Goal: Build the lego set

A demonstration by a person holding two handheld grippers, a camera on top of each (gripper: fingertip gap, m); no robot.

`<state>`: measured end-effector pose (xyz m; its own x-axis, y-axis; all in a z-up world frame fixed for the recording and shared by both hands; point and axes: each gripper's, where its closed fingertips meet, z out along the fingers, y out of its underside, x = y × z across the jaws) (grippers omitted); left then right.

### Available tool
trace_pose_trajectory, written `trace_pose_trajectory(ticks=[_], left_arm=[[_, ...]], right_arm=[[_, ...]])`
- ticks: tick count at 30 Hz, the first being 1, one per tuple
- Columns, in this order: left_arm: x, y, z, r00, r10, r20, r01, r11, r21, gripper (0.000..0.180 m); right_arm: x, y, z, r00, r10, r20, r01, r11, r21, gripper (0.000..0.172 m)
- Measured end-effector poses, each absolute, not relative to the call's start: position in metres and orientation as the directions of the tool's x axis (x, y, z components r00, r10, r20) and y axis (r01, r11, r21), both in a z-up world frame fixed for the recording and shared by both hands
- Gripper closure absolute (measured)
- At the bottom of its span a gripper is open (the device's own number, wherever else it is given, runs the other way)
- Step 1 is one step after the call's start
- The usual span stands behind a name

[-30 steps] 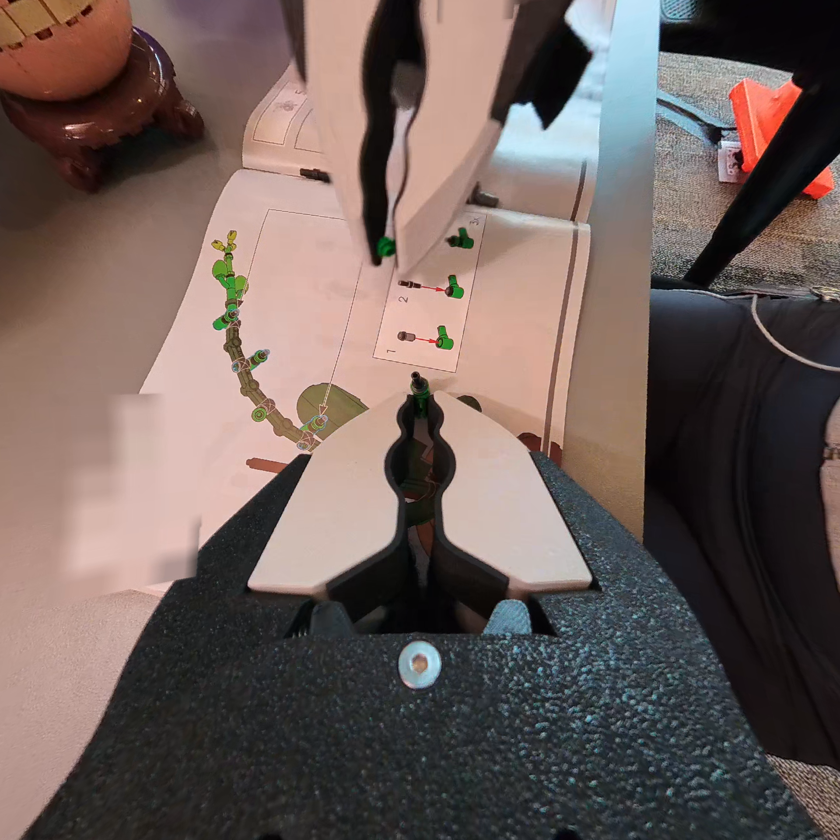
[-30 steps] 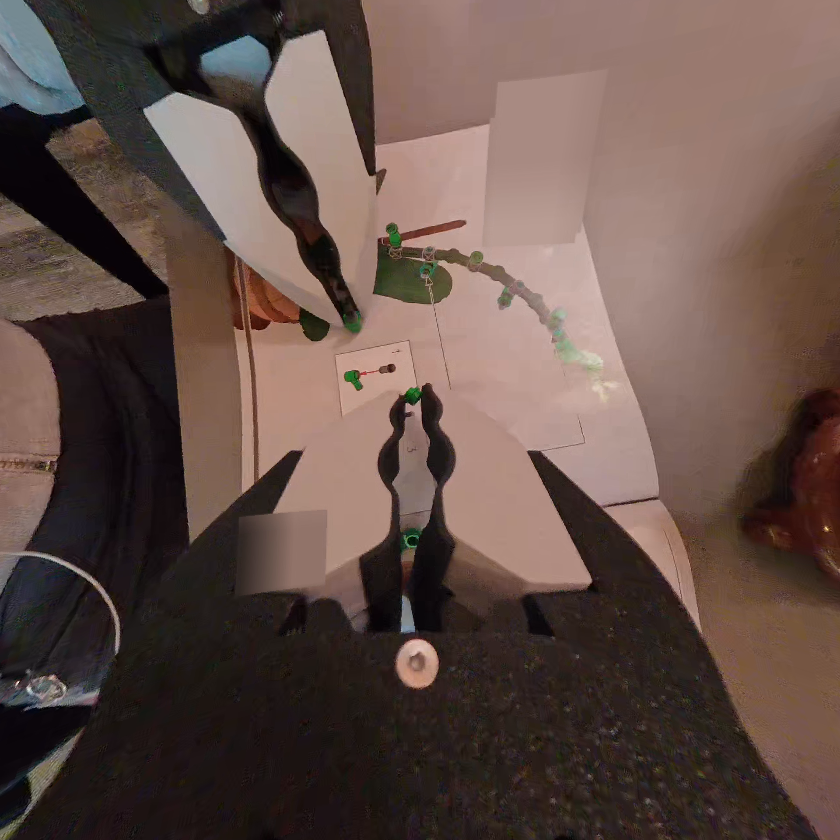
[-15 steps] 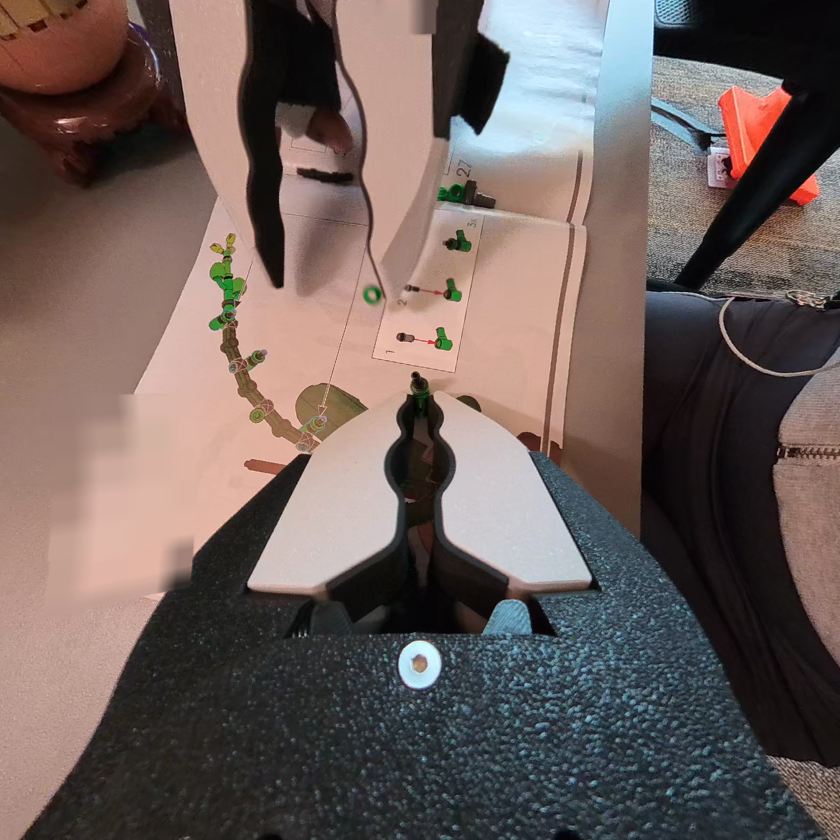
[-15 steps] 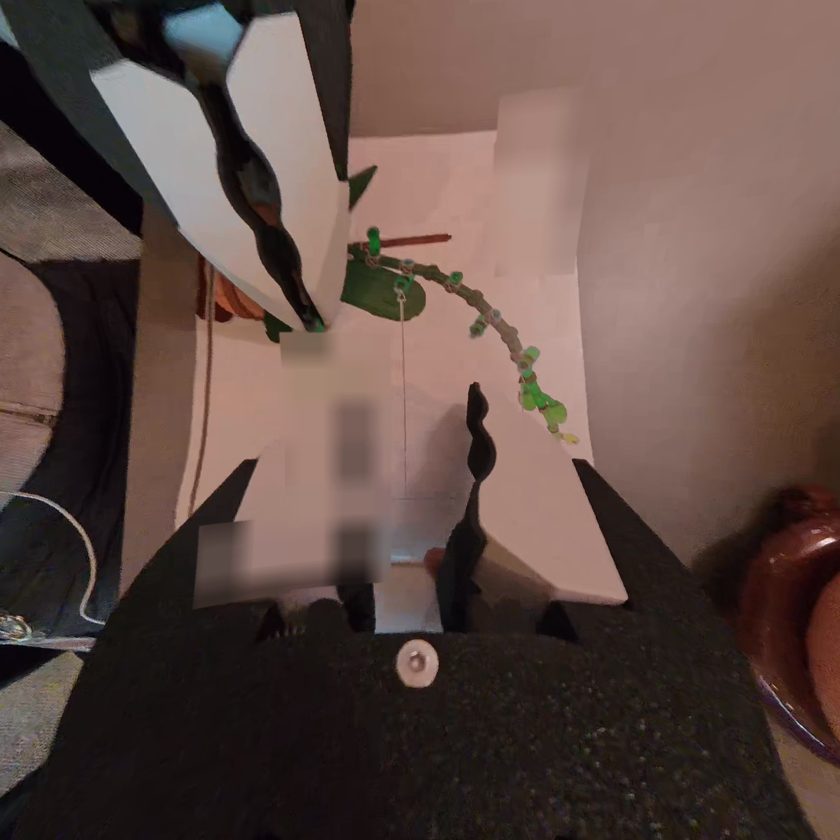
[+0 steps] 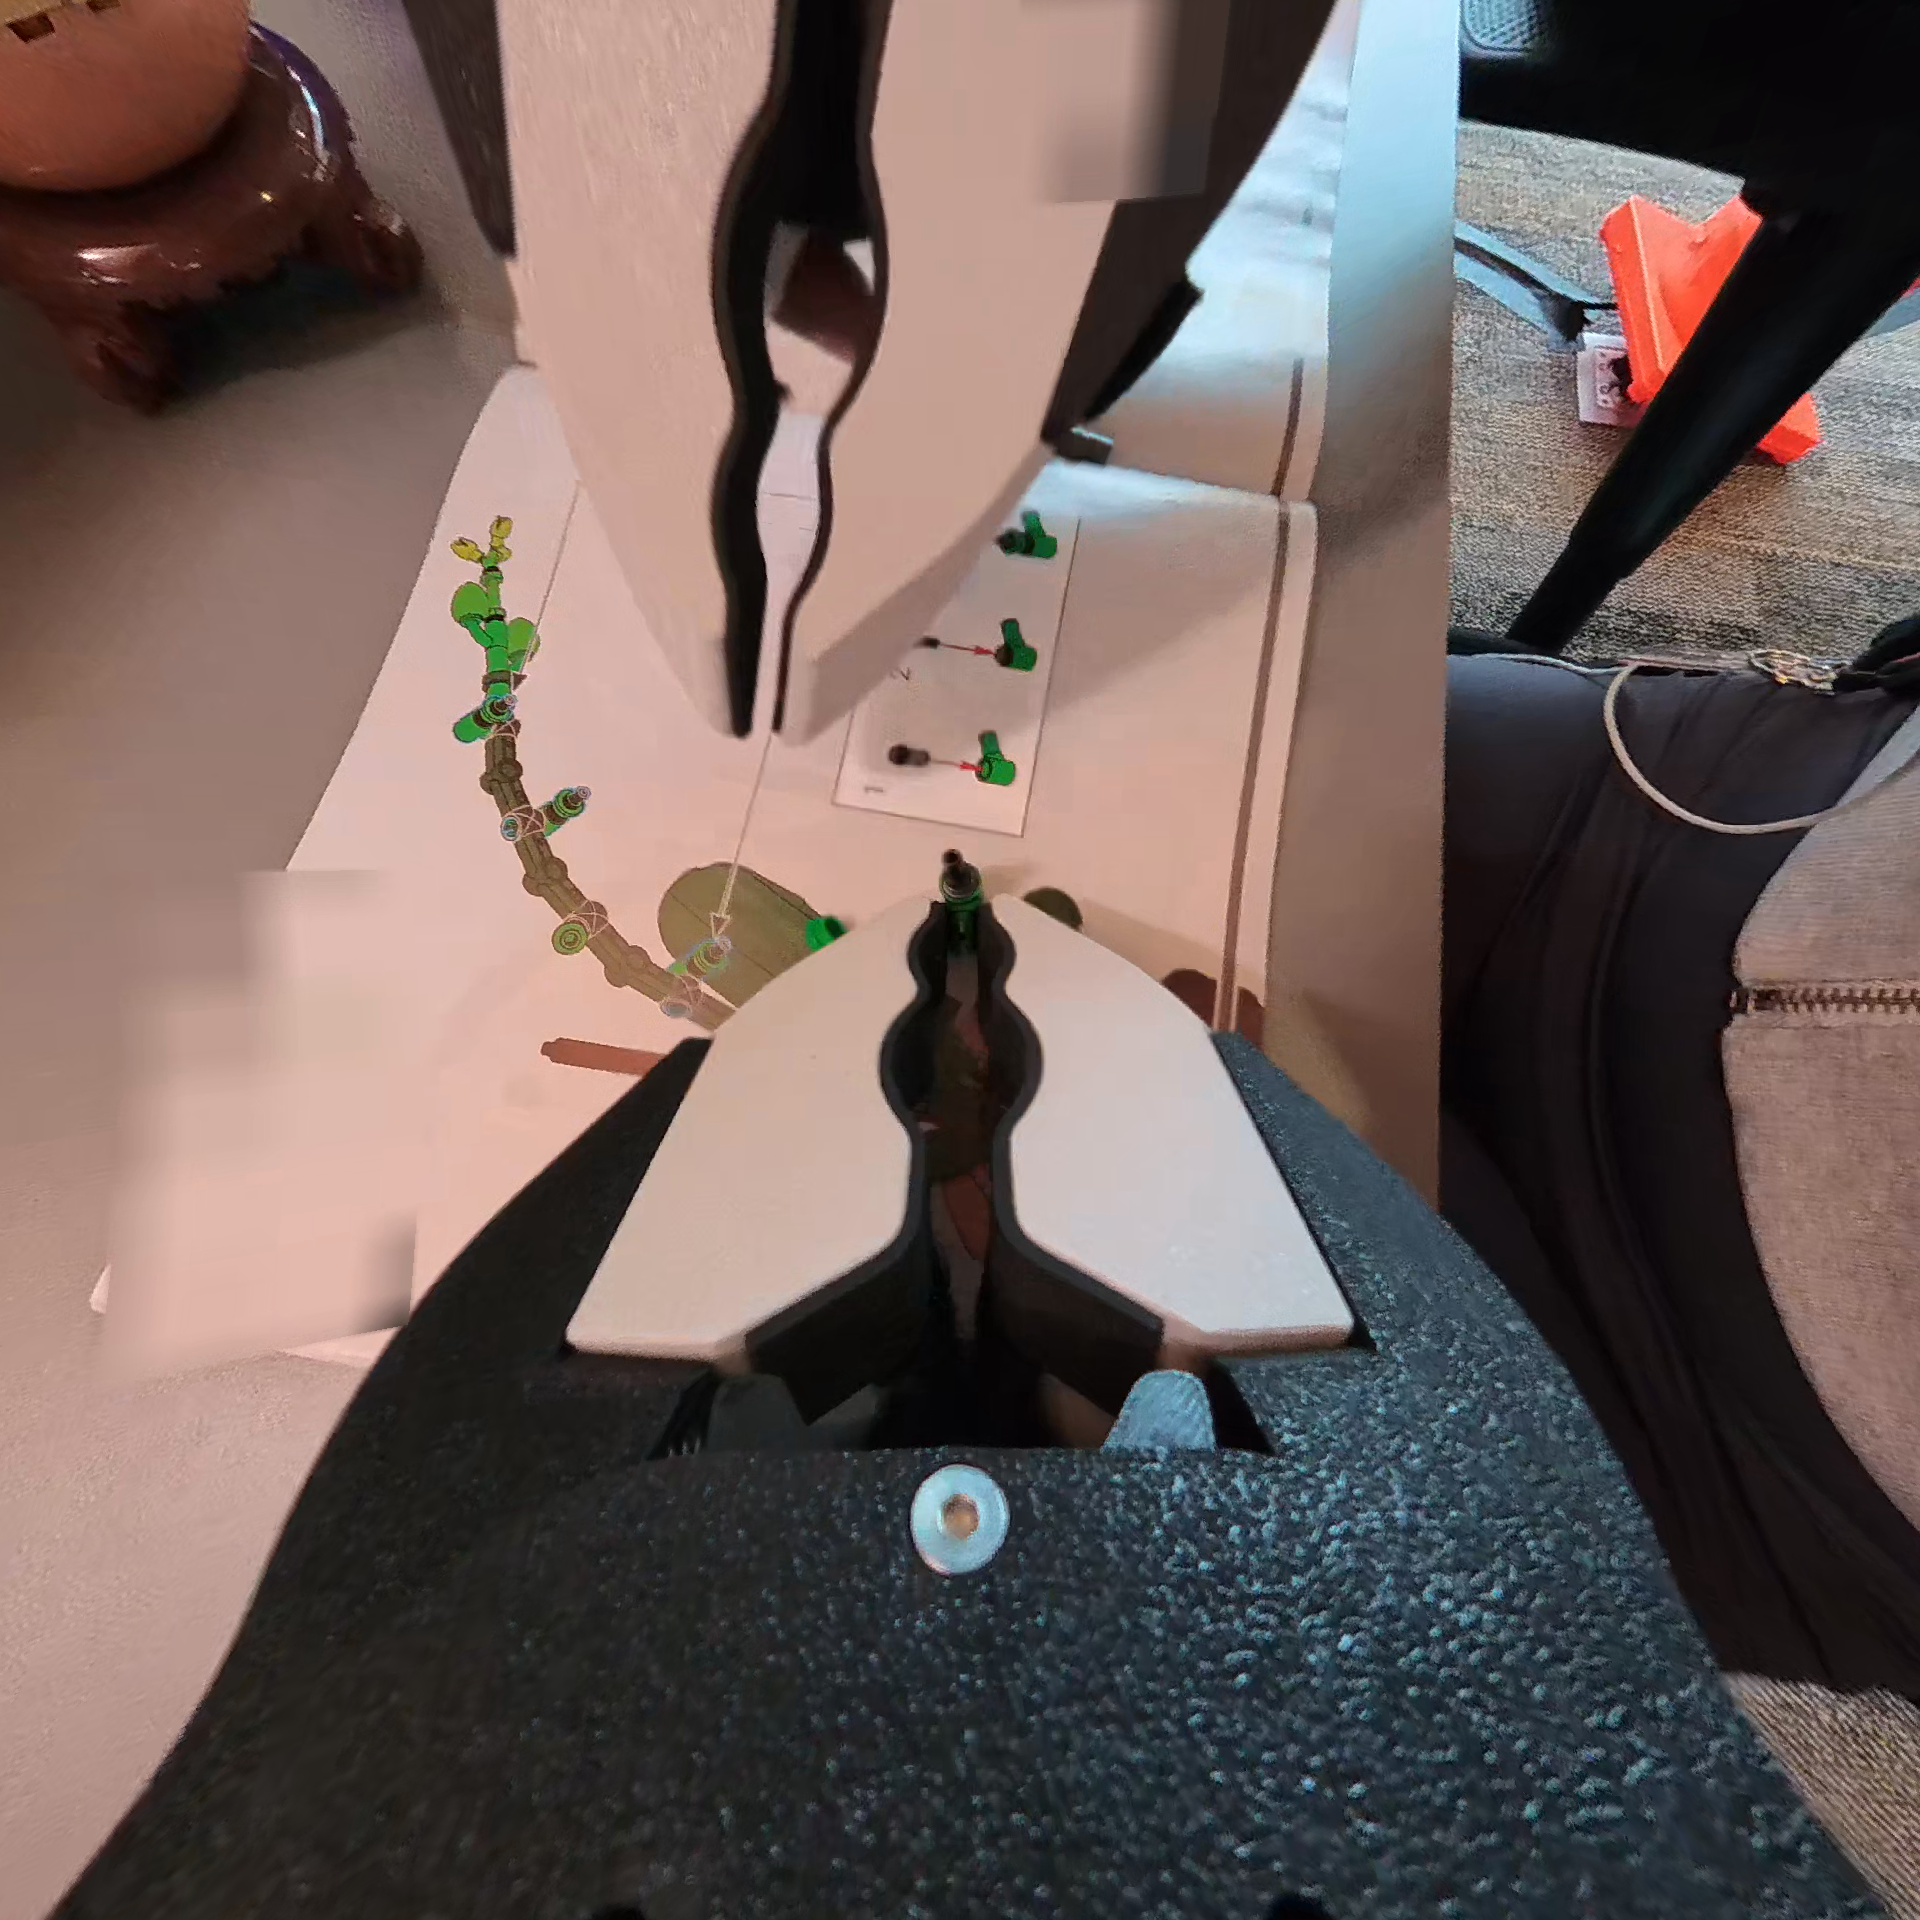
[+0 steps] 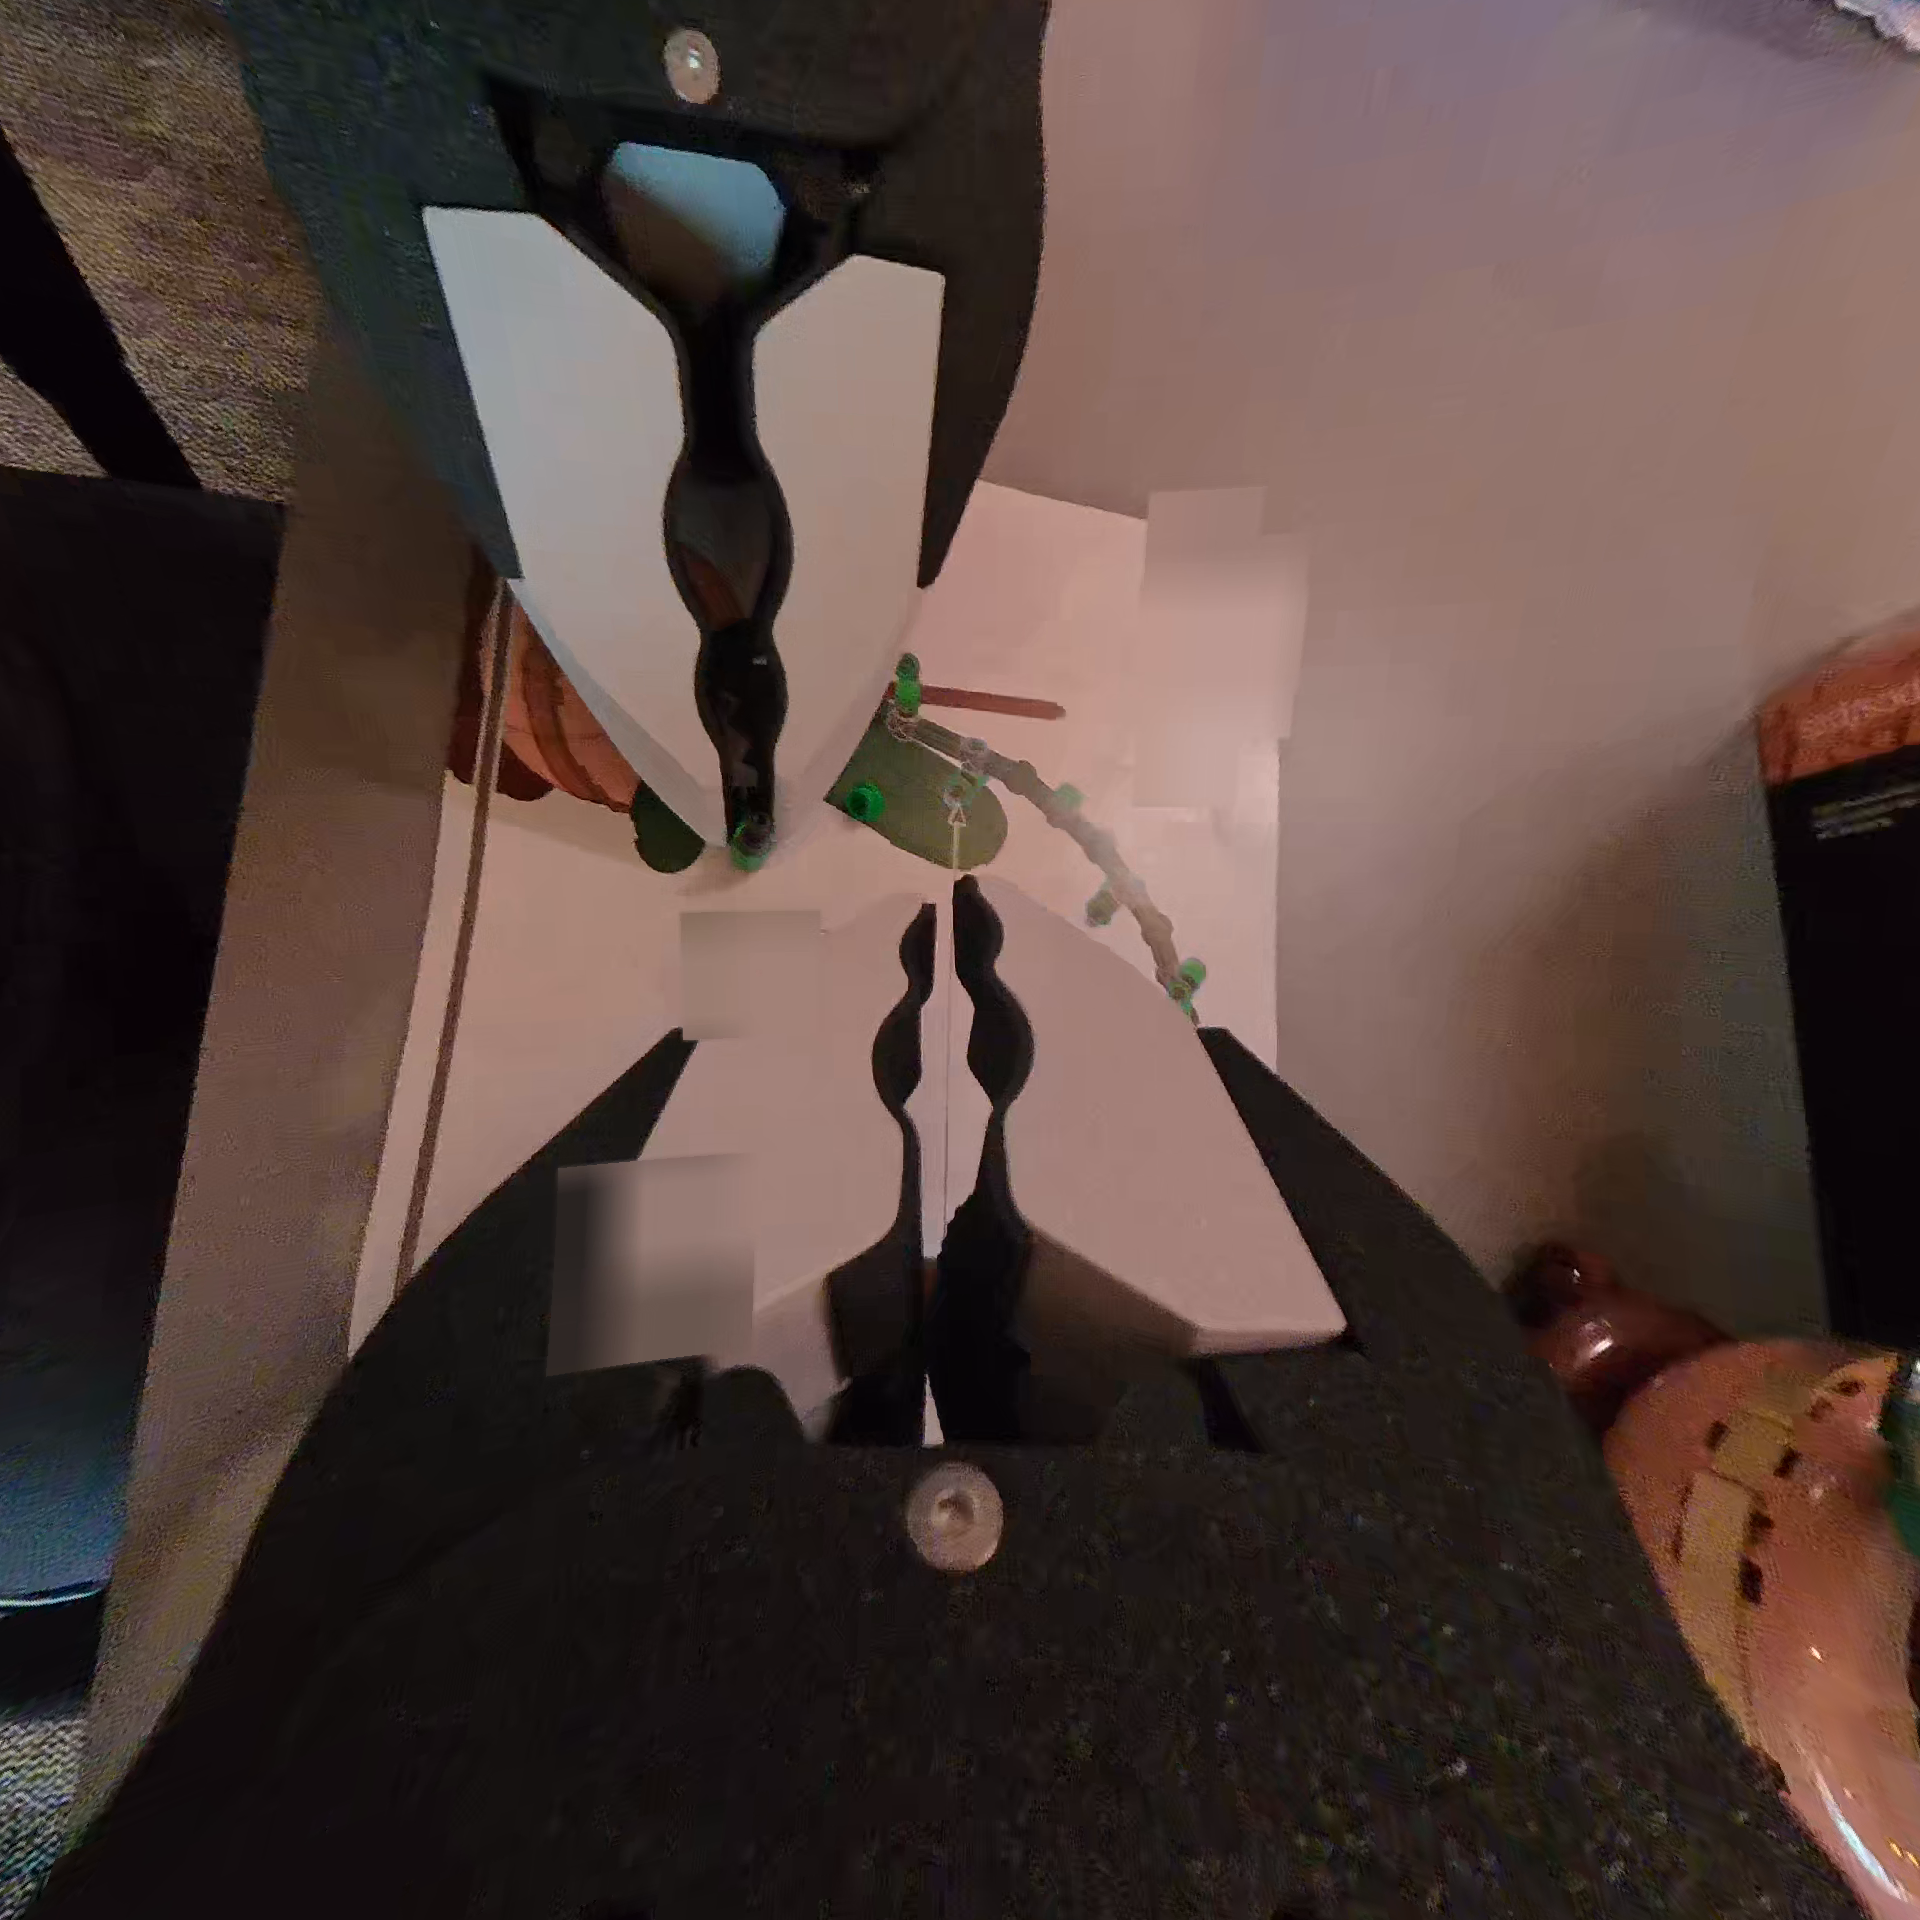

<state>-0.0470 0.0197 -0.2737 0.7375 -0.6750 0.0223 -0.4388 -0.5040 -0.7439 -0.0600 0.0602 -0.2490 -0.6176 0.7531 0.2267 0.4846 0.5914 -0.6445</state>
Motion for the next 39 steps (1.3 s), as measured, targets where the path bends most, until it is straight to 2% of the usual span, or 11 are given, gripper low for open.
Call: trace_pose_trajectory(ticks=[6,11,22,27,33,36,39], left_arm=[[-0.064,0.007,-0.27,0.727,-0.687,-0.018,-0.513,-0.524,-0.68,0.176],[-0.068,0.007,-0.274,0.741,-0.671,0.005,-0.495,-0.551,-0.672,0.176],[-0.066,0.009,-0.275,0.744,-0.668,0.02,-0.473,-0.548,-0.69,0.176],[-0.066,0.009,-0.275,0.744,-0.668,0.024,-0.469,-0.547,-0.694,0.176],[-0.065,0.009,-0.275,0.744,-0.667,0.031,-0.462,-0.548,-0.697,0.176],[-0.066,0.009,-0.275,0.744,-0.667,0.034,-0.46,-0.549,-0.698,0.176],[-0.065,0.009,-0.274,0.744,-0.667,0.038,-0.457,-0.549,-0.7,0.176]], right_arm=[[-0.06,0.051,-0.26,-0.655,0.744,0.134,0.514,0.569,-0.642,0.169],[-0.067,0.038,-0.258,-0.685,0.715,0.139,0.483,0.589,-0.648,0.169],[-0.073,0.041,-0.273,-0.686,0.692,0.226,0.5,0.674,-0.544,0.164],[-0.076,0.045,-0.271,-0.664,0.719,0.207,0.511,0.637,-0.577,0.172],[-0.073,0.04,-0.264,-0.664,0.745,0.059,0.531,0.526,-0.664,0.17],[-0.072,0.035,-0.261,-0.691,0.714,0.11,0.489,0.574,-0.657,0.162],[-0.074,0.034,-0.269,-0.687,0.708,0.165,0.492,0.62,-0.612,0.16]])
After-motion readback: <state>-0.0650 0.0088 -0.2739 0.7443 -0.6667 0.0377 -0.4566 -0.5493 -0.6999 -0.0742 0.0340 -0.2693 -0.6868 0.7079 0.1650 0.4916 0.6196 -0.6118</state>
